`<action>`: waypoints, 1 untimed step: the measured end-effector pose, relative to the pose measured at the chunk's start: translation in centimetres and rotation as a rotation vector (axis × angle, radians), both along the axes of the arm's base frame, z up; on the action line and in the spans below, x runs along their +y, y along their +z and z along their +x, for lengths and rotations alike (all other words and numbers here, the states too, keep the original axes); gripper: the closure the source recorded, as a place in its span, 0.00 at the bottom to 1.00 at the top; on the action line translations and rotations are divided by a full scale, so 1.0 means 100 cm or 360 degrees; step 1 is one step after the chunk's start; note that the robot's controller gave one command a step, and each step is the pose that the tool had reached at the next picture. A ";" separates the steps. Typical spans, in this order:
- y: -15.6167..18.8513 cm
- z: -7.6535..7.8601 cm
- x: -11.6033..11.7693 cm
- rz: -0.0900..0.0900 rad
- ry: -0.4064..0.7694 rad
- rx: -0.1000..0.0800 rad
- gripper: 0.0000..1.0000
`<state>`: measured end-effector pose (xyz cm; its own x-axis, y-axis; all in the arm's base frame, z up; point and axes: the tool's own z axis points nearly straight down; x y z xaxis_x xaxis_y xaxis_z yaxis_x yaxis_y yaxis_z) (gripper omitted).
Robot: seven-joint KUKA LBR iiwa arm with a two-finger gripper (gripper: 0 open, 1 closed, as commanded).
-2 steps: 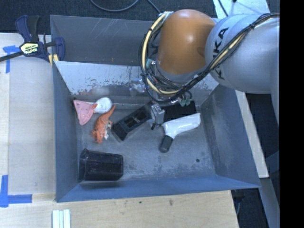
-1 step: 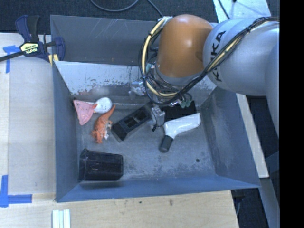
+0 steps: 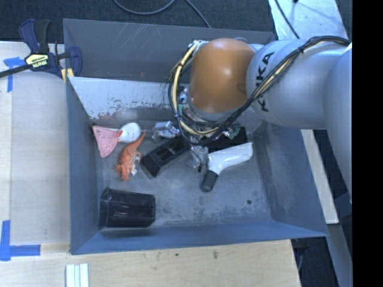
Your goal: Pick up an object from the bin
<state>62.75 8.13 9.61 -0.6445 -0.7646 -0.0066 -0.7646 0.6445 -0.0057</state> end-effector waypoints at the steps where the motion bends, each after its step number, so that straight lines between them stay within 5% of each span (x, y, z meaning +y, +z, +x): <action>1: -0.025 0.000 -0.011 0.0008 -0.0198 0.0004 1.00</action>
Offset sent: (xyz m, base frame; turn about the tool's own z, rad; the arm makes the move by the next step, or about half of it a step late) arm 0.0000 0.0000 0.0000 0.0000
